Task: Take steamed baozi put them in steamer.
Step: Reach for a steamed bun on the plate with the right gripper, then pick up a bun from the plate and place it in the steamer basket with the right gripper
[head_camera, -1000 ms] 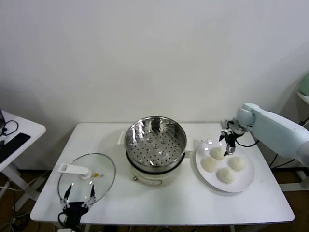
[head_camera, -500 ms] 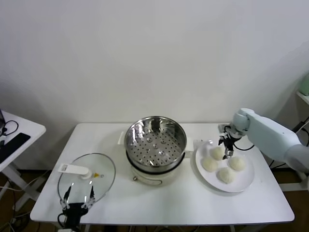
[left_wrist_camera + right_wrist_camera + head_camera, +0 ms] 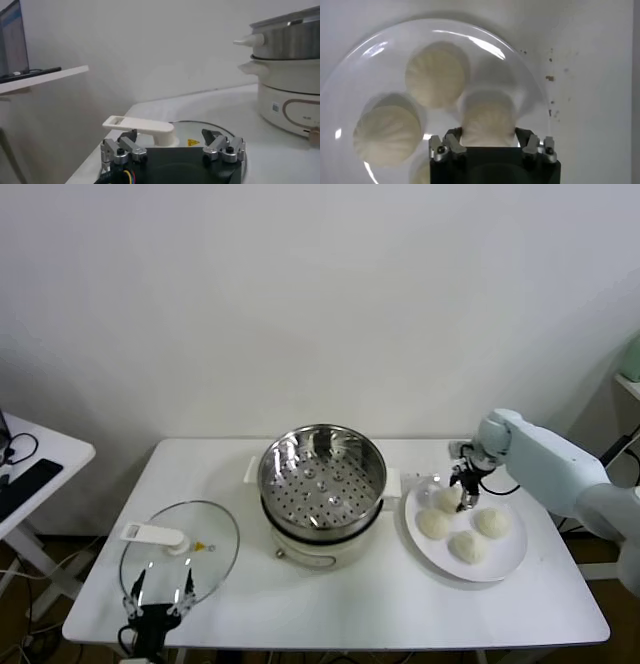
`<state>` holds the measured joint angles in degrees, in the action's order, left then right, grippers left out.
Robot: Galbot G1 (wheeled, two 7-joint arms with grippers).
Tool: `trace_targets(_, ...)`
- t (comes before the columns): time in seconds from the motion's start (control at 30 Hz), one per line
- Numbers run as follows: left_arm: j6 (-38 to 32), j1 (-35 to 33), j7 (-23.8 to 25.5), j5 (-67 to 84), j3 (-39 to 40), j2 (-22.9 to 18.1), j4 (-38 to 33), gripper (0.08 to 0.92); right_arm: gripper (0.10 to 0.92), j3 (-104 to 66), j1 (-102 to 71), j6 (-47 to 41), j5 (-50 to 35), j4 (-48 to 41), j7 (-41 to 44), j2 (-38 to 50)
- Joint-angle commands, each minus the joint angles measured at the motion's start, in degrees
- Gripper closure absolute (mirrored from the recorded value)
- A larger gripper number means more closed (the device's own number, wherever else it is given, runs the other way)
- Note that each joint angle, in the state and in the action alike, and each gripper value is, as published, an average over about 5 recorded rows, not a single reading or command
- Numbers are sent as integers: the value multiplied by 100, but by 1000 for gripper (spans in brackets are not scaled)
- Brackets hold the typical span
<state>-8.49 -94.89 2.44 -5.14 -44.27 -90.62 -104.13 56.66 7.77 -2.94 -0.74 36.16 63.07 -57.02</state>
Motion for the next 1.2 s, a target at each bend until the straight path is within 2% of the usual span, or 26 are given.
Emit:
trace_targets(0.03, -19, -1, -3, -8, -8, 0, 12, 177, 358, -51, -18, 29, 30, -110, 4, -46)
trace_targets(0.27, -71, -16, -27, -42, -26, 5, 63, 177, 364, 159, 379, 133, -114, 322, 71, 209)
trace_targets(0.67, -97, -58, -57, -133, -32, 3, -1, 177, 364, 1584, 2698, 455, -1090, 2419, 253, 826)
trace_targets(0.93, -117, -52, -79, -168, -2, -1, 20, 177, 359, 2120, 3881, 874, -1685, 3455, 286, 467)
trace_targets(1.1, -154, -70, -96, -208, 14, -4, 30, 177, 355, 2213, 4147, 1337, -1552, 3933, 209, 27)
trace_targets(1.2, -155, -69, -109, -207, 20, -8, 33, 177, 355, 2234, 4132, 1744, -1104, 3944, 97, -318)
